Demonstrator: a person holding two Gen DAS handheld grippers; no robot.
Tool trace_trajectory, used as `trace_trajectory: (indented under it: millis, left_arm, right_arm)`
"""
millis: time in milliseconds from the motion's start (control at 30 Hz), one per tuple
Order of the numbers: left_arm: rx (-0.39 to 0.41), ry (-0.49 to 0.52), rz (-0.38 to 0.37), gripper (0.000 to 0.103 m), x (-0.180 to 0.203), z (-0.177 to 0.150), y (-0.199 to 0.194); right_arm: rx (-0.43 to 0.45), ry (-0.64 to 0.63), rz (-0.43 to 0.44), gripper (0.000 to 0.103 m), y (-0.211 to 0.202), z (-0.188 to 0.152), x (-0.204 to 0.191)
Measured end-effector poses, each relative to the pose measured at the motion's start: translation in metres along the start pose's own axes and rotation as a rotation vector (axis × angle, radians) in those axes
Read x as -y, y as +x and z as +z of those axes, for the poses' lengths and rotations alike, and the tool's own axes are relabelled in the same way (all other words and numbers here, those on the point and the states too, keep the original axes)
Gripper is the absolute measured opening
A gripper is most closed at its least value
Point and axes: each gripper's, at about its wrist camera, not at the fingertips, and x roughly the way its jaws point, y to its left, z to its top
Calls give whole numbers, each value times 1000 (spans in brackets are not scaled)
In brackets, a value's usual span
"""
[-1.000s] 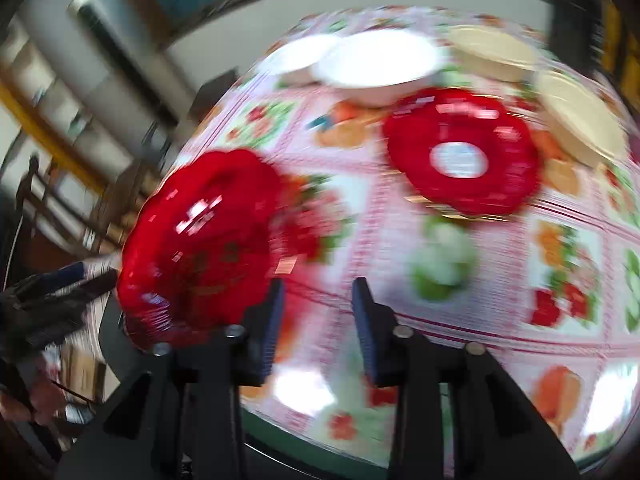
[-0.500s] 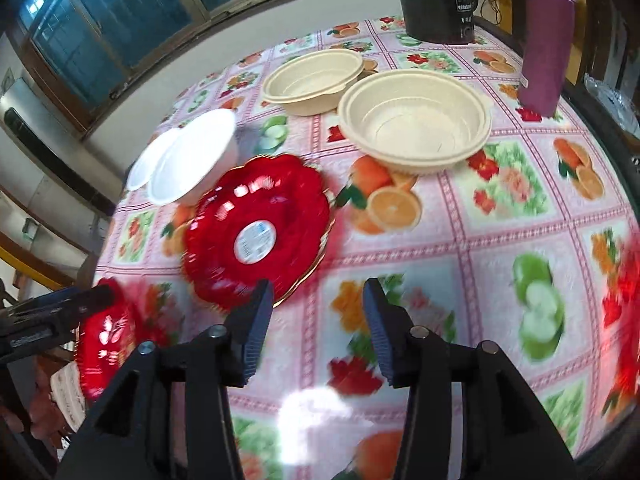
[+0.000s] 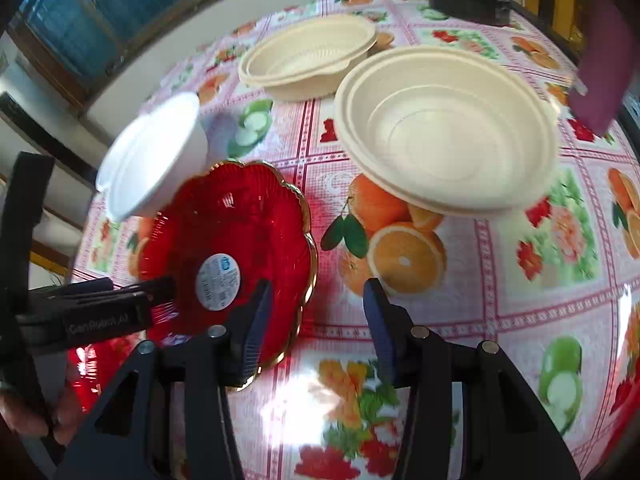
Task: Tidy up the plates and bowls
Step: 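Close the right tool on the rim of the small red plate, then lower the small red plate onto the large red plate and open right tool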
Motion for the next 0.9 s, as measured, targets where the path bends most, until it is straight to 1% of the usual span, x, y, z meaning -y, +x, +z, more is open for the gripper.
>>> trace_trajectory:
  millis: [33, 100, 133, 167, 200, 233, 267, 300, 367, 467, 533, 633, 800, 900]
  left_arm:
    - [-1, 2, -3, 91, 1, 0, 2]
    - [29, 3, -26, 83, 3, -1, 1]
    - [42, 6, -41, 77, 4, -1, 0]
    - [52, 7, -60, 67, 5, -2, -2]
    - [56, 9, -79, 61, 6, -2, -3]
    - [63, 16, -101, 49, 9, -3, -4]
    - [69, 31, -117, 44, 12, -4, -6]
    - [79, 53, -112, 44, 16, -6, -7]
    - [102, 92, -104, 43, 24, -12, -10]
    - [114, 136, -101, 37, 35, -25, -12]
    - [111, 165, -105, 37, 44, -36, -14]
    - [106, 222, -112, 37, 60, -63, -21]
    - [89, 278, -152, 37, 74, -107, -37]
    - [124, 294, -162, 37, 71, -132, -59]
  right_arm:
    - [-9, 1, 3, 48, 5, 2, -1]
    - [13, -14, 10, 48, 6, 4, -5]
    - [11, -26, 13, 44, 9, 5, -8]
    - [12, -37, 9, 40, 10, 5, -11]
    - [13, -45, 5, 28, 12, 6, -12]
    - [10, -40, 1, 19, 13, 6, -13]
    - [14, -28, 7, 18, 12, 5, -11]
    - [18, -3, 29, 16, 10, 4, -7]
    - [21, 26, 41, 15, 7, -1, -2]
    - [29, 44, 32, 14, 1, -10, 6]
    - [33, 55, 19, 14, -6, -18, 12]
    - [34, 82, 0, 14, -19, -35, 24]
    - [48, 118, -24, 13, -52, -73, 41]
    - [73, 121, -28, 13, -75, -91, 38]
